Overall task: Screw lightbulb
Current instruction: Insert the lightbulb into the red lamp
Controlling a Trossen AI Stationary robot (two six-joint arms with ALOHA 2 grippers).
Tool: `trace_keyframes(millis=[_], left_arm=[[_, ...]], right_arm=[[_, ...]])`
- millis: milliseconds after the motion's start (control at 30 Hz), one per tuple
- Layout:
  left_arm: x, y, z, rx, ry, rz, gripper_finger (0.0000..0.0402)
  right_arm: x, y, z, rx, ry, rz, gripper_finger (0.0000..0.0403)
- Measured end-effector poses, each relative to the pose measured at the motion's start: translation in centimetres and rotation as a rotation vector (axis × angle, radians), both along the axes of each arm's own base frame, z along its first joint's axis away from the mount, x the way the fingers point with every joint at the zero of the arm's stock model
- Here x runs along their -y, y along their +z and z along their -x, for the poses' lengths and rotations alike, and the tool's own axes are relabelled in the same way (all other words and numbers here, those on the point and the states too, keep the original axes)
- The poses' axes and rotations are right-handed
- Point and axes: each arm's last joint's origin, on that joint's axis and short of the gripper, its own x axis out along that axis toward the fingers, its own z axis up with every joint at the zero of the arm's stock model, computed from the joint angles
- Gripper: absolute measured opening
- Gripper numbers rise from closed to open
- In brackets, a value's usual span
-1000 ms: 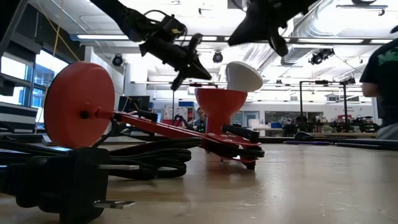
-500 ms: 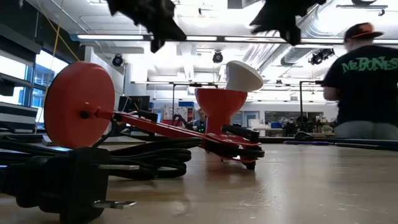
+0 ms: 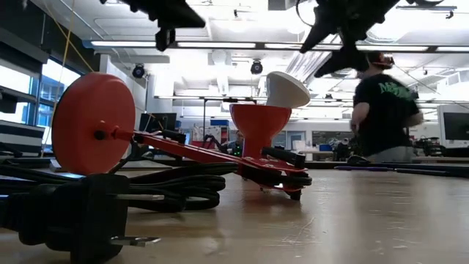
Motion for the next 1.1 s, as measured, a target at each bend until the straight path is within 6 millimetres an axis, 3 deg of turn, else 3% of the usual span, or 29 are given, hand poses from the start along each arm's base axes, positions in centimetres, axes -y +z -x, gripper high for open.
trace_keyframes(millis=[200,367,567,767,1100], left_arm=[[1.0,-0.2,-1.8,0.060,-0.007,-0.011,0.0000],[2.2,-1.9,-4.4,0.044,-0.045,0.021,0.0000],[3.4,-4.8,-7.6,0.013,-0.049,0.022,0.0000],[2.7,-7.8,-10.4,0.017,0.030,0.064,0.0000],[1.7,-9.7,-11.6,0.017,0.102,0.179,0.0000]], right_arm=[[3.9,-1.0,1.0,0.005,-0.028,-0.043,0.0303],[6.1,-2.5,1.6,0.196,0.163,-0.240,0.0303],[7.1,-4.7,2.6,0.182,0.112,-0.256,0.0303],[7.6,-5.1,2.8,0.222,0.112,-0.224,0.0303],[8.5,-7.1,1.4,0.294,0.144,-0.293,0.0303]])
